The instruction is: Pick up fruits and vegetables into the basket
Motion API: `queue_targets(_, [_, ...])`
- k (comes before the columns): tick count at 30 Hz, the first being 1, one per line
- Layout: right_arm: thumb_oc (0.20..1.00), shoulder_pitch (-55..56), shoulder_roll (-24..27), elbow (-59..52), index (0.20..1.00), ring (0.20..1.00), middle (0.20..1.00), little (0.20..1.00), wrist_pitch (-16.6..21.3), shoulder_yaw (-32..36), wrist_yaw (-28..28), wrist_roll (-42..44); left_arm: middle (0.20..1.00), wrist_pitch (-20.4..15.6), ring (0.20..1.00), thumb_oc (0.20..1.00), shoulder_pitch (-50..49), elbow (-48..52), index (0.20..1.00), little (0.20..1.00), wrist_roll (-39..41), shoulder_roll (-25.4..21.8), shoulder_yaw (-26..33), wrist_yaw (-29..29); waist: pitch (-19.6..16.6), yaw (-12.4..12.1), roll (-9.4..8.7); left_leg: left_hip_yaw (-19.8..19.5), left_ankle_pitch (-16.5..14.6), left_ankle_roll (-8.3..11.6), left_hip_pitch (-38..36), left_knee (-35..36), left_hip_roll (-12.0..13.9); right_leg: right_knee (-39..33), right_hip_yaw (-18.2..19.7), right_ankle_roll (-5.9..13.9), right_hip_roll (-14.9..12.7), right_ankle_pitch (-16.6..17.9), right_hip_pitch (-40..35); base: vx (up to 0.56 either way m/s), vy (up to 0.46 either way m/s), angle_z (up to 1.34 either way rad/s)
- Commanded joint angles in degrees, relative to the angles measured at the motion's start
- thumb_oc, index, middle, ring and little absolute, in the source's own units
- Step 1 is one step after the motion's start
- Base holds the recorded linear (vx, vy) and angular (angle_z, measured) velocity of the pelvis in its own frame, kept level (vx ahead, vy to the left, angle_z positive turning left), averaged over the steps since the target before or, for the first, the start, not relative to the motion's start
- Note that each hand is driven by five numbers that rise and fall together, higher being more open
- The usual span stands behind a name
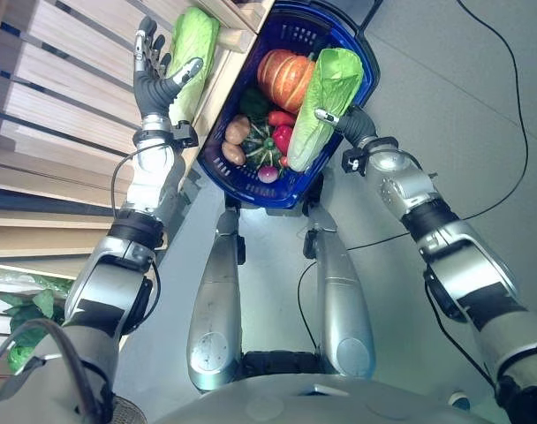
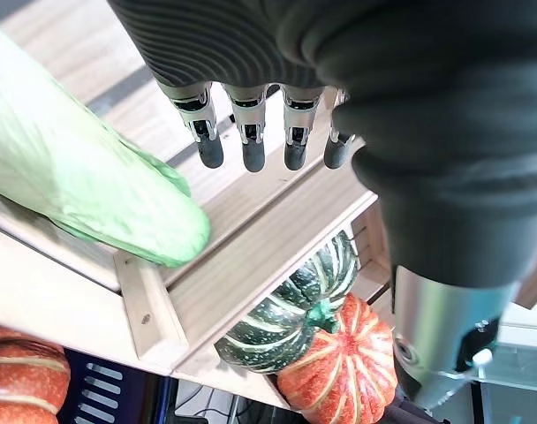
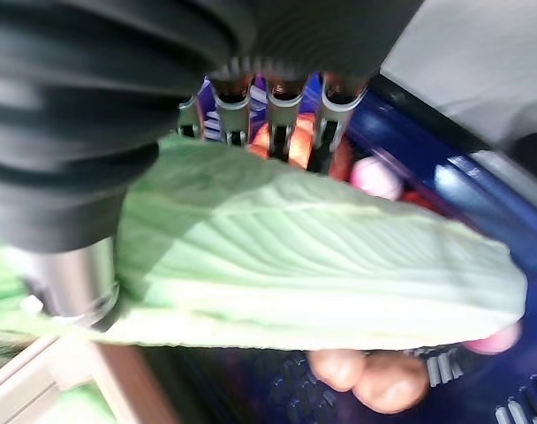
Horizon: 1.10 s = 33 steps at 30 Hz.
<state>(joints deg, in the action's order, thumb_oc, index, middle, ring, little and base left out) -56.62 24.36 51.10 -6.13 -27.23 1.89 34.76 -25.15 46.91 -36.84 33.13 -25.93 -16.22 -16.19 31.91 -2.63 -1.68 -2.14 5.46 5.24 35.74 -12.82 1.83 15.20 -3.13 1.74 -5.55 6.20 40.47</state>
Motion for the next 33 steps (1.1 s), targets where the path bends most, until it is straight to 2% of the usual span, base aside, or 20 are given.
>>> queue_targets(1, [0.200,-2.20,0.96,3.87,0.200,0.200,0.200,0.200,-0.43,0.83,-3.51,-0.39,1.000,-2.70,1.000,1.000,1.57,-0.21,1.000,1.000,2.14,0.32,0.23,1.95,-2.12,-0.10,4.49,0.42,-3.51,-1.08,3.55,-3.85,-4.72,5.10,-4.32,2.11,0.95,-7.28,-0.77,0.01,-0.013,0.08])
queue_targets(9, [0.203,-6.29,-0.13,15.63,0.203,0.203,0.203,0.203,-0.91,1.39,-5.05,-2.02,1.000,-3.46,1.000,1.000,3.10,-1.60,1.000,1.000,2.61,1.74,-1.17,2.88,-2.12,-1.48,5.61,-0.12,-3.53,-1.40,4.70,-4.86,-5.37,6.41,-5.02,1.90,0.72,-7.57,0.25,0.01,-0.007,0.10])
queue_targets(10, [0.366,-6.64,-0.21,16.33,0.366,0.366,0.366,0.366,-1.32,1.49,-4.78,-2.34,1.000,-3.65,1.000,1.000,3.04,-1.63,1.000,1.000,2.58,1.92,-1.31,2.87,-2.12,-1.61,5.74,-0.20,-3.50,-1.41,4.80,-4.89,-5.47,6.48,-5.05,1.90,0.72,-7.59,0.33,0.00,0.005,0.05])
queue_targets(11, [0.413,-7.00,-0.33,16.91,0.413,0.413,0.413,0.413,-1.76,1.47,-4.47,-2.62,1.000,-3.88,1.000,1.000,3.02,-1.69,1.000,1.000,2.54,2.20,-1.48,2.81,-2.12,-1.73,5.87,-0.27,-3.45,-1.48,4.91,-4.89,-5.59,6.52,-5.10,1.86,0.74,-7.58,0.46,0.00,0.007,0.05])
queue_targets(13, [0.442,-7.41,-0.63,17.62,0.442,0.442,0.442,0.442,-2.50,1.62,-3.60,-3.16,1.000,-4.19,1.000,1.000,3.01,-1.76,1.000,1.000,2.41,2.59,-1.74,2.68,-2.12,-1.87,6.10,-0.35,-3.42,-1.58,4.98,-4.84,-5.75,6.60,-5.16,1.83,0.78,-7.58,0.62,0.00,0.007,0.05])
queue_targets(14, [0.507,-7.73,-0.71,18.29,0.507,0.507,0.507,0.507,-2.87,1.79,-3.08,-4.00,1.000,-4.32,1.000,1.000,2.91,-1.70,1.000,1.000,2.43,2.77,-1.71,2.71,-2.12,-1.97,6.27,-0.35,-3.42,-1.61,5.15,-4.94,-5.80,6.77,-5.18,1.80,0.80,-7.62,0.81,0.00,0.010,0.07])
queue_targets(16, [0.529,-8.19,-0.75,19.06,0.529,0.529,0.529,0.529,-3.85,1.79,-1.92,-4.40,1.000,-4.39,1.000,1.000,2.89,-1.49,1.000,1.000,2.15,3.21,-1.80,2.42,-2.12,-2.08,6.46,-0.28,-3.41,-1.66,5.38,-5.06,-5.86,6.90,-5.24,1.76,0.75,-7.63,1.06,0.00,0.017,0.05])
queue_targets(17, [0.780,-8.35,-0.76,19.45,0.780,0.780,0.780,0.780,-4.46,1.87,-1.05,-4.96,1.000,-4.37,1.000,1.000,2.91,-1.48,1.000,1.000,2.20,3.33,-1.82,2.36,-2.12,-2.12,6.56,-0.29,-3.42,-1.67,5.51,-5.18,-5.88,7.05,-5.24,1.74,0.74,-7.66,1.21,0.00,0.020,0.03])
queue_targets(18, [0.859,-8.52,-0.77,19.79,0.859,0.859,0.859,0.859,-4.84,1.94,-0.45,-5.50,1.000,-4.31,1.000,1.000,2.92,-1.37,1.000,1.000,2.21,3.43,-1.85,2.23,-2.12,-2.14,6.65,-0.28,-3.41,-1.69,5.55,-5.20,-5.91,7.11,-5.21,1.73,0.77,-7.66,1.29,0.00,0.023,0.04])
queue_targets(19, [0.887,-8.73,-0.69,20.14,0.887,0.887,0.887,0.887,-5.07,1.87,0.14,-6.37,1.000,-4.41,1.000,1.000,2.79,-1.23,1.000,1.000,2.03,3.59,-1.88,2.03,-2.12,-2.18,6.75,-0.27,-3.37,-1.73,5.64,-5.17,-5.94,7.09,-5.18,1.72,0.80,-7.64,1.38,0.00,0.000,0.00])
queue_targets(21, [1.000,-9.02,-0.54,20.90,1.000,1.000,1.000,1.000,-5.50,1.56,0.82,-8.56,1.000,-4.55,1.000,1.000,2.58,-0.79,1.000,1.000,1.60,4.03,-2.26,1.18,-2.12,-2.21,6.97,-0.31,-3.24,-1.80,5.89,-5.06,-5.94,7.10,-5.15,1.74,0.82,-7.51,1.76,0.00,0.000,0.00])
queue_targets(29, [1.000,-9.72,-0.24,21.97,1.000,1.000,1.000,1.000,-6.88,1.57,2.83,-9.07,1.000,-4.15,1.000,1.000,2.18,-0.38,1.000,1.000,0.33,4.10,-2.36,-0.53,-2.12,-2.27,7.31,-0.33,-3.05,-1.81,6.22,-5.18,-6.03,7.26,-5.04,1.77,0.86,-7.35,2.20,0.00,0.000,0.00])
queue_targets(33, [1.000,-9.90,-0.18,22.60,1.000,1.000,1.000,1.000,-7.26,1.61,3.79,-9.09,1.000,-1.18,1.000,1.000,1.98,-0.82,1.000,1.000,-4.97,4.04,-2.96,-6.07,-2.12,-2.26,7.46,-0.24,-2.97,-1.84,6.24,-5.11,-5.97,7.20,-5.01,1.75,0.87,-7.29,2.27,0.00,0.000,0.00])
